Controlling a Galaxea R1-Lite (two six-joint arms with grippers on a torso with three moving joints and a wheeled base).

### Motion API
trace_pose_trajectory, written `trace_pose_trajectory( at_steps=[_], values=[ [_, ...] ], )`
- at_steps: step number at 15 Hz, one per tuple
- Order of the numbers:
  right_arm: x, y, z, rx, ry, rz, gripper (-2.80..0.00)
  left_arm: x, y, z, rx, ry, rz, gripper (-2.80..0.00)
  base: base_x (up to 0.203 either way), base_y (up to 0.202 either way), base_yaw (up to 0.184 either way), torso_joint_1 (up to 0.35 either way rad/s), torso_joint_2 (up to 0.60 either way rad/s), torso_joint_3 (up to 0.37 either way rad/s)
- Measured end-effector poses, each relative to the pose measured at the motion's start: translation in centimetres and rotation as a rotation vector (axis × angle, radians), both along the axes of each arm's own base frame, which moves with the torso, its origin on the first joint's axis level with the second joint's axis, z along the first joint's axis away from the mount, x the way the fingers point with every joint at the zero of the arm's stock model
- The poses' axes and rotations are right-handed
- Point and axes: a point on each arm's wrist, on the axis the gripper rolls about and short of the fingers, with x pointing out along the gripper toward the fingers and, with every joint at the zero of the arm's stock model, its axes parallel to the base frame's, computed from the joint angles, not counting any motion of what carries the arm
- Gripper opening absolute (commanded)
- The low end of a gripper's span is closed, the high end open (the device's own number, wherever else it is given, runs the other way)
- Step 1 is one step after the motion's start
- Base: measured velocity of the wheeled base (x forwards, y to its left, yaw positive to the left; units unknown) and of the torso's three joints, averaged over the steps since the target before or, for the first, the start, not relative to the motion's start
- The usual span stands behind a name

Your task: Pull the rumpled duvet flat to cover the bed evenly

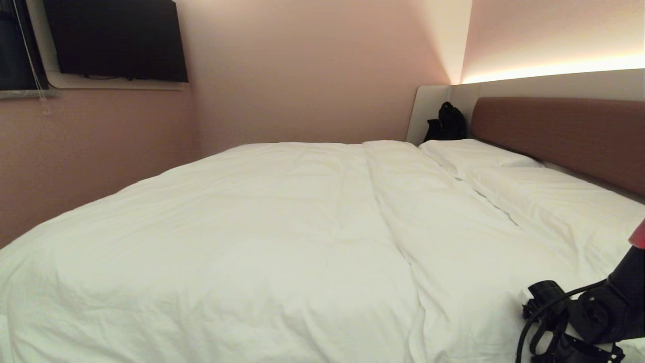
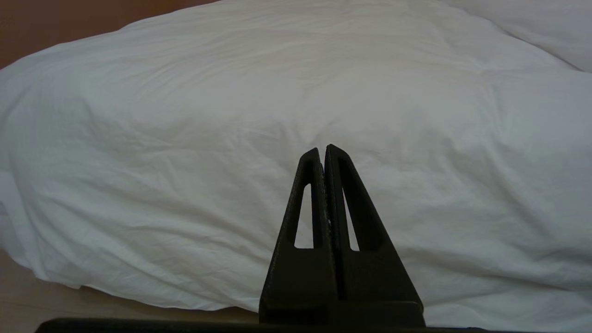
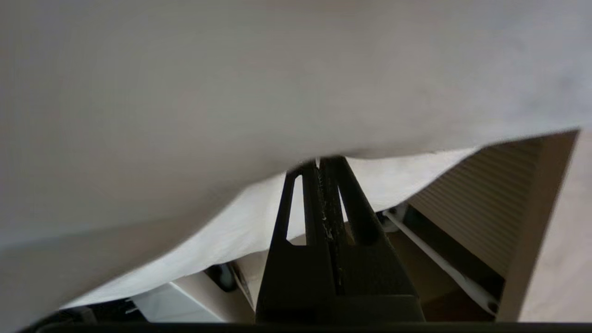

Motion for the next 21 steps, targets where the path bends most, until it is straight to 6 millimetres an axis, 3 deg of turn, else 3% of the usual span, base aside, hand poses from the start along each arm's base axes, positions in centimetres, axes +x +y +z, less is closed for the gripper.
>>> trace_pose_trajectory(
  at_steps=[2,5,11,14,17,21],
  values=[
    [-0.2,0.0,0.3,-0.007,-0.009,-0.001,-2.80,0.0,0.0,0.0,0.000,-0.001,0.000,-2.80,0.000,0.000,0.000,0.000,0.00,0.000],
    [-0.9,0.2,2.6,-0.006,-0.097,0.008,-2.80,0.0,0.0,0.0,0.000,0.000,0.001,-2.80,0.000,0.000,0.000,0.000,0.00,0.000],
    [-4.1,1.5,11.5,0.052,-0.531,0.093,-2.80,0.0,0.0,0.0,0.001,-0.001,0.001,-2.80,0.000,0.000,0.000,0.000,0.00,0.000],
    [-7.4,1.7,16.5,0.094,-0.810,0.143,-2.80,0.0,0.0,0.0,0.001,0.000,0.000,-2.80,0.000,0.000,0.000,0.000,0.00,0.000],
    [-12.0,1.5,20.6,0.118,-1.073,0.179,-2.80,0.0,0.0,0.0,0.000,0.000,-0.001,-2.80,0.000,0.000,0.000,0.000,0.00,0.000],
    [-19.0,1.0,22.8,0.121,-1.335,0.196,-2.80,0.0,0.0,0.0,0.000,0.000,0.000,-2.80,0.000,0.000,0.000,0.000,0.00,0.000]
  ],
)
